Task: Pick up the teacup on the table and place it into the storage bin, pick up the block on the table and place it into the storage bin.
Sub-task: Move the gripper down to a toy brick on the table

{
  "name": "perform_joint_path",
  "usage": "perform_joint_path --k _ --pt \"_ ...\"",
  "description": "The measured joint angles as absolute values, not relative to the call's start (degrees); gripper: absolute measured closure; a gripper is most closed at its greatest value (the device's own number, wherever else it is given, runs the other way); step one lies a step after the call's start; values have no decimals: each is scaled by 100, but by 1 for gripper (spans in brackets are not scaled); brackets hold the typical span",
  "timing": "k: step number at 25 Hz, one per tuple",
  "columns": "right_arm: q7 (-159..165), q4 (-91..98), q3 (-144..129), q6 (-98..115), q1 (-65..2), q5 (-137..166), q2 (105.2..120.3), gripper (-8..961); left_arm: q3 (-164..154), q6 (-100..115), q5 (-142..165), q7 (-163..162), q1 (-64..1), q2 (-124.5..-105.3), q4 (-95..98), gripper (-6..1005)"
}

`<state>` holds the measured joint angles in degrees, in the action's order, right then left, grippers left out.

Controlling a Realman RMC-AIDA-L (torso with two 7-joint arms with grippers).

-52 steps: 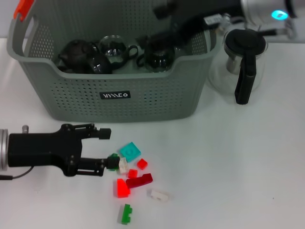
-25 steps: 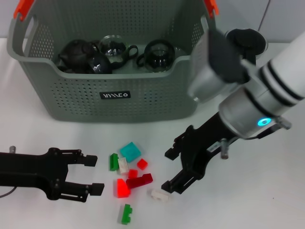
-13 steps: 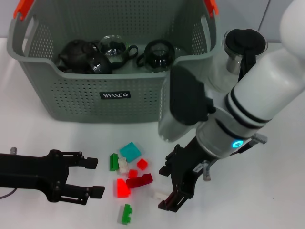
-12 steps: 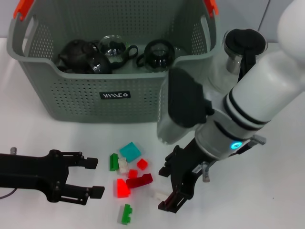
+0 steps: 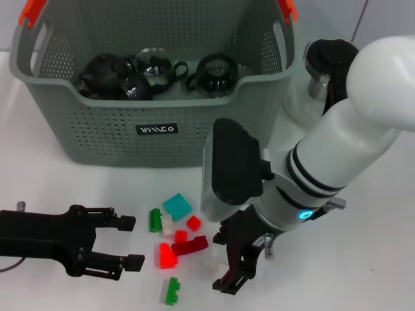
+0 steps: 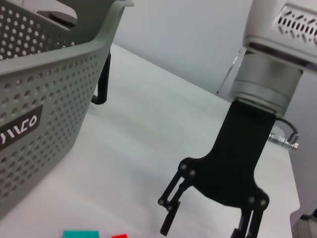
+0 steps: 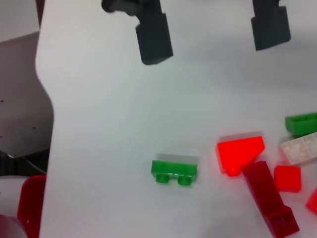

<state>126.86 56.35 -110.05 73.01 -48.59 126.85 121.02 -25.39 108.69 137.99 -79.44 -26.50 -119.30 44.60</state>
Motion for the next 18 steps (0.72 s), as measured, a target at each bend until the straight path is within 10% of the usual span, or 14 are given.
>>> perform_joint_path --k 13,18 --pt "12839 5599 -11213 7006 -4878 12676 12120 195 -2540 10837 13799 -7928 -2638 -11935 4456 155" --pt "12840 5581 -11240 6944 -4887 12673 12120 407 -2540 10836 13799 -7928 -2656 -11929 4456 155"
